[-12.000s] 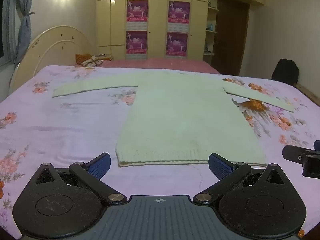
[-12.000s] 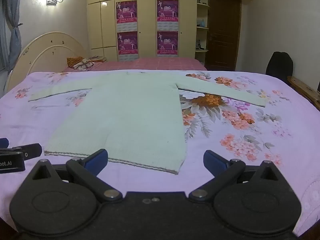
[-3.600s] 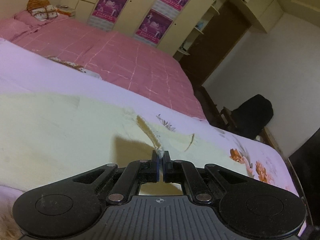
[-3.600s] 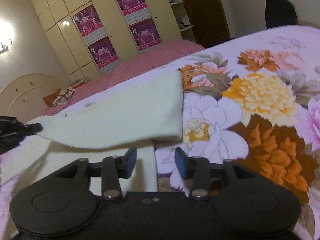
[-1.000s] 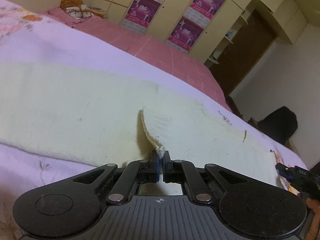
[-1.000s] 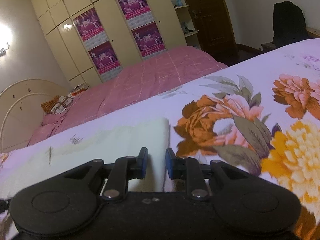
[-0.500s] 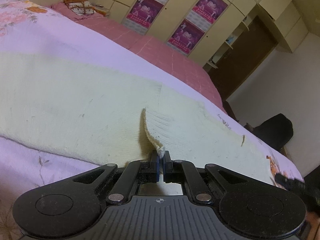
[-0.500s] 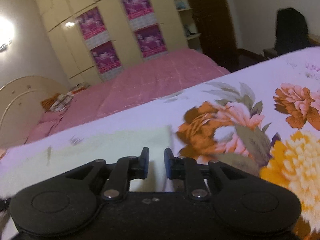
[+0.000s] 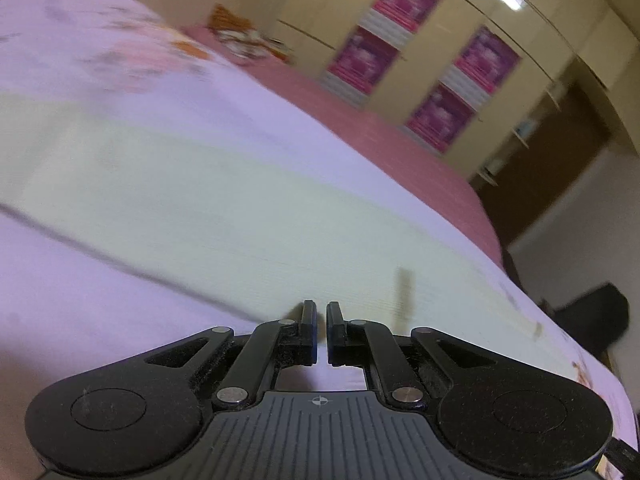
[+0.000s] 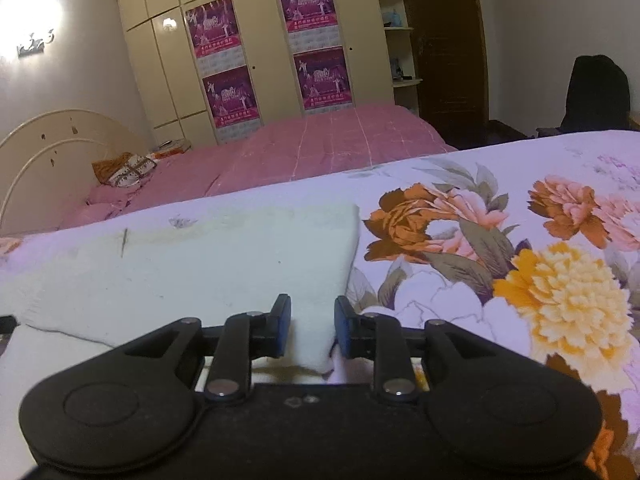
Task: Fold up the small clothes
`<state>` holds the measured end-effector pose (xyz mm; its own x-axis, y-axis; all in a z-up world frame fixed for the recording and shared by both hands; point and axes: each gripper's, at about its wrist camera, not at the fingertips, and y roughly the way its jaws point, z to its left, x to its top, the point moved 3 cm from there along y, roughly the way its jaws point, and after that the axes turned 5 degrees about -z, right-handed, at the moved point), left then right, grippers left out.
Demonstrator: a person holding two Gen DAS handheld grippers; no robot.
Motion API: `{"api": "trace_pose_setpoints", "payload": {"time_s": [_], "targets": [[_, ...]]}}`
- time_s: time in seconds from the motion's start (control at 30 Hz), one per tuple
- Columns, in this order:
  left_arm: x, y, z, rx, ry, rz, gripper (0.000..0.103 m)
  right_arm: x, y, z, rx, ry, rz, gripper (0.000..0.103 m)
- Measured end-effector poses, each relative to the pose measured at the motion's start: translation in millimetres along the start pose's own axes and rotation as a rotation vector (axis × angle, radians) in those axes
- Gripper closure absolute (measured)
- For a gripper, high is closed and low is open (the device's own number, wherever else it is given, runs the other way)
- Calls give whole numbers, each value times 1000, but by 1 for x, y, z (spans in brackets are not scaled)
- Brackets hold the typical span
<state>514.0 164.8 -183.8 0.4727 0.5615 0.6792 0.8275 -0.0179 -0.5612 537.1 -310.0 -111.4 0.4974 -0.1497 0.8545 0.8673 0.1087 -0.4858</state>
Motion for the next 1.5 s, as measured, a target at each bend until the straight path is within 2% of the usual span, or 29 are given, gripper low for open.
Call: {"api": "trace_pose_setpoints", "payload": {"time_s": [0.13,0.23,0.37,0.47,0.5,0.53,0.57,0.6,0.7,0.93,1.0,1.03,1.07,1.1,1.2,1.3,1.4,1.5], "targets": [[7,-24,56,66,-80,-53,98,-3,-2,4,32,20,7,78],[10,-41,101,101,-208,-113,98,-7,-2,13,50,29,11,78],[16,-54,147,123,-371,-173,98,-15,-3,25,66,28,24,77],[18,-57,170,114,-445,-193,97,-20,-3,37,75,30,40,77],[18,-58,176,114,-464,-201,94,-22,-2,42,77,30,46,77],[20,-59,185,109,-495,-213,74,-23,-2,48,79,28,51,77],[23,-59,193,77,-524,-238,58,-24,-1,54,81,24,56,77],[28,-58,201,57,-547,-257,55,-25,-2,60,86,21,60,77],[41,-51,213,58,-581,-272,49,-24,-7,80,96,4,57,77],[53,-39,240,9,-660,-284,49,-18,-13,108,92,-2,51,76],[55,-36,237,-2,-646,-283,49,-17,-12,112,89,-6,52,76],[58,-32,235,-4,-635,-281,56,-17,-11,113,87,-6,54,76],[62,-24,232,-8,-618,-273,82,-17,-10,114,85,0,57,76],[66,-15,229,-12,-604,-254,98,-18,-8,114,82,6,61,76],[78,2,215,-1,-562,-238,101,-21,-5,116,75,18,73,74],[94,20,175,-47,-483,-225,101,-23,-6,121,79,17,80,74],[102,51,118,-151,-359,-139,101,-23,-6,119,82,20,76,74],[93,77,48,-209,-195,-60,101,-20,-7,110,72,36,68,74]]}}
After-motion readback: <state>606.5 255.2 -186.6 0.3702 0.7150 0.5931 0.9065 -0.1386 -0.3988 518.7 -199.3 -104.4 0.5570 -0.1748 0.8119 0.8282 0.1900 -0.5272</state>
